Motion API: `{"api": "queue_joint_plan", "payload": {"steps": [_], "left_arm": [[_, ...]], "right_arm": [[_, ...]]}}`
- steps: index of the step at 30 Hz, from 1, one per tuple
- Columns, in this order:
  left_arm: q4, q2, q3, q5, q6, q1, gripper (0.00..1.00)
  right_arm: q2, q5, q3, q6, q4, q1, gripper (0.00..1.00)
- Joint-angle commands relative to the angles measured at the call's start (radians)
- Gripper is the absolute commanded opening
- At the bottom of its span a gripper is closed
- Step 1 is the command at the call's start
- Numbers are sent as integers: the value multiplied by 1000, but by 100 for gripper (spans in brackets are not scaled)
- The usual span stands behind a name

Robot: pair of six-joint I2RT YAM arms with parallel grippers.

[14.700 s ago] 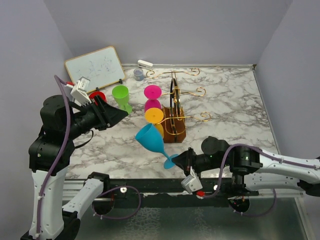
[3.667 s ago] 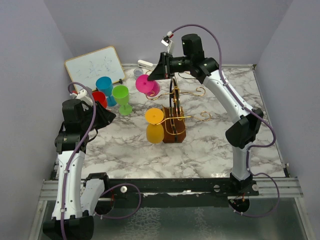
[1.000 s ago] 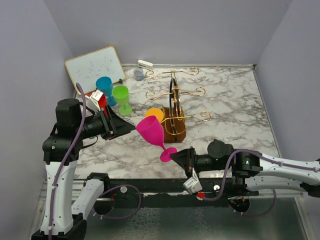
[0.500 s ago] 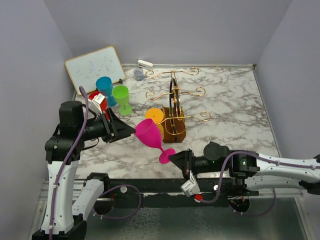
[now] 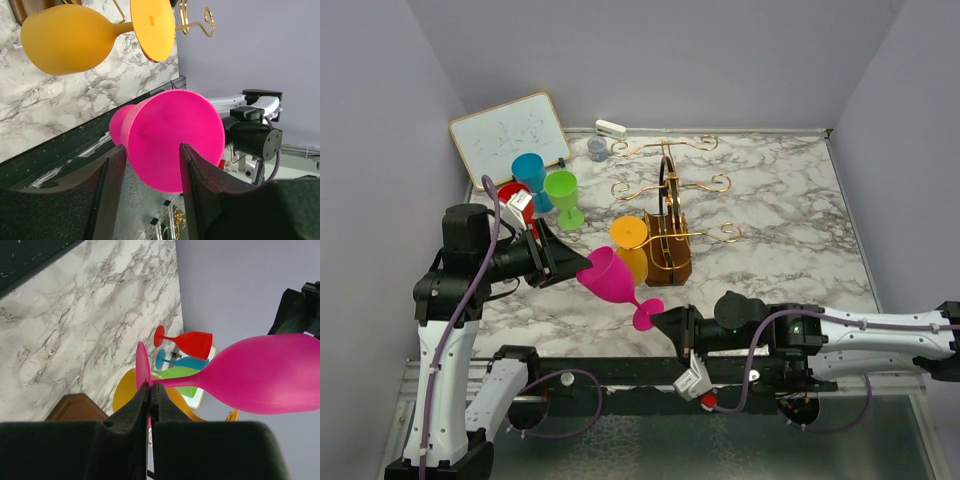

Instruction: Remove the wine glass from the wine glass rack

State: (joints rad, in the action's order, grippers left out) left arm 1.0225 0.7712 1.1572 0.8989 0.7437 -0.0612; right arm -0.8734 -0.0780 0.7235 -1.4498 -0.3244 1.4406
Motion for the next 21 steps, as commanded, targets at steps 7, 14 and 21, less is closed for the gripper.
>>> {"api": "queue_joint_plan", "payload": {"steps": [7, 14, 21], "left_arm": [[21, -23, -34, -4, -30, -2, 49], [42, -33, -53, -17, -48, -2, 34], [64, -37, -58, -30, -71, -3, 0]], "right_arm": [[-25, 111, -55, -108, 156, 34, 1], [-35, 127, -57, -120, 169, 43, 1], [-13, 155, -68, -106, 170, 44, 3]]}}
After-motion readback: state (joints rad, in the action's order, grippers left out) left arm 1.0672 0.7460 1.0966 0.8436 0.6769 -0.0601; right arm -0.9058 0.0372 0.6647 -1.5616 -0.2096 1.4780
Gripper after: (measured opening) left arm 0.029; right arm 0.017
